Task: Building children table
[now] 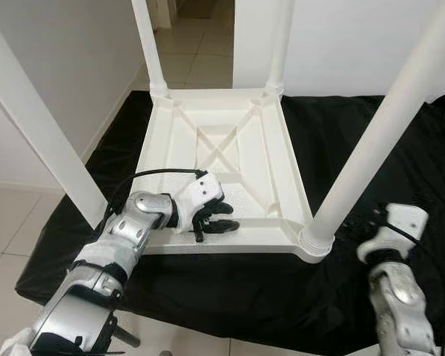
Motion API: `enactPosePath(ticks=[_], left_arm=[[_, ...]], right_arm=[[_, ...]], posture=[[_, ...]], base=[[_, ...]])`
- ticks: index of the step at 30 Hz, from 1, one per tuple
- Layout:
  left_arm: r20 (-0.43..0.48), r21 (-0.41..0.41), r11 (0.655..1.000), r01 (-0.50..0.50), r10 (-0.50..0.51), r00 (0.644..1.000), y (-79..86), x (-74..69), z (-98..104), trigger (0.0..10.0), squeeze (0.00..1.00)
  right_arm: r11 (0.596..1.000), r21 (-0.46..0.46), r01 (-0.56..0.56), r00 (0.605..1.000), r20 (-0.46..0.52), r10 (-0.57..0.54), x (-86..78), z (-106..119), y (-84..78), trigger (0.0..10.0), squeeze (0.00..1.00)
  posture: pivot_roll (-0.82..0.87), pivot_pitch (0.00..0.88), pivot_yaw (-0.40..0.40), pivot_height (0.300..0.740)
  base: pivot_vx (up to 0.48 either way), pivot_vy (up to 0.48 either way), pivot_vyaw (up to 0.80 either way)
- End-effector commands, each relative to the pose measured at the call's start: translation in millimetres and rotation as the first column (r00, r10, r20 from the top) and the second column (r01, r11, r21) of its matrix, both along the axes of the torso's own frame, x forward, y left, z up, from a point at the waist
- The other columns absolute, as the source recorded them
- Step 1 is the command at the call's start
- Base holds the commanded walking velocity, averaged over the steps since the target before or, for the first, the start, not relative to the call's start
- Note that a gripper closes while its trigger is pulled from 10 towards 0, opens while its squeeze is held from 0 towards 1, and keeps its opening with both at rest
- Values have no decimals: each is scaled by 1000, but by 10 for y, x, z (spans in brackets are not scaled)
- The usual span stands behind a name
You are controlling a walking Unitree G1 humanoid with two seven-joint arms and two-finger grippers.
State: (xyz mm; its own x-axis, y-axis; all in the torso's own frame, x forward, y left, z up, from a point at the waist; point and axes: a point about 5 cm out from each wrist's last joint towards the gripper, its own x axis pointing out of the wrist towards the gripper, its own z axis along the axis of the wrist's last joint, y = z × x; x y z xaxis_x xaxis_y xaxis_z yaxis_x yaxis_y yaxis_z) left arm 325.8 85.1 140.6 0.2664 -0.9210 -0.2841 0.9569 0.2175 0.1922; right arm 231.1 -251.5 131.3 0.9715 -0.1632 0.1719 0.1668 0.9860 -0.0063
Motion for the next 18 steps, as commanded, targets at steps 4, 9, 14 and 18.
enactPosePath(ticks=[4, 9, 14, 18], left_arm=[[114, -145, 961, -237, 254, 960, 124, 100, 159, 10000, 0], [128, -235, 939, -251, 286, 950, 314, -24, 331, 10000, 0], [123, -293, 924, -244, 290, 949, 388, -133, 406, 10000, 0], [121, -306, 922, -239, 286, 950, 379, -162, 437, 10000, 0]], right_arm=[[1000, 6, -23, 999, 46, 23, -88, 75, -44, 10000, 1000], [980, 1, -198, 980, 38, 197, -225, 124, 31, 10000, 0], [937, -13, -350, 937, 24, 350, -287, 193, 93, 10000, 0], [897, 1, -443, 897, 0, 443, -319, 211, 135, 10000, 0]], posture=[[-104, 0, 63, 740], [-106, 0, 59, 740], [-124, 0, 73, 740], [-121, 0, 75, 740]], base=[[0, 0, 0], [0, 0, 0], [0, 0, 0], [0, 0, 0]])
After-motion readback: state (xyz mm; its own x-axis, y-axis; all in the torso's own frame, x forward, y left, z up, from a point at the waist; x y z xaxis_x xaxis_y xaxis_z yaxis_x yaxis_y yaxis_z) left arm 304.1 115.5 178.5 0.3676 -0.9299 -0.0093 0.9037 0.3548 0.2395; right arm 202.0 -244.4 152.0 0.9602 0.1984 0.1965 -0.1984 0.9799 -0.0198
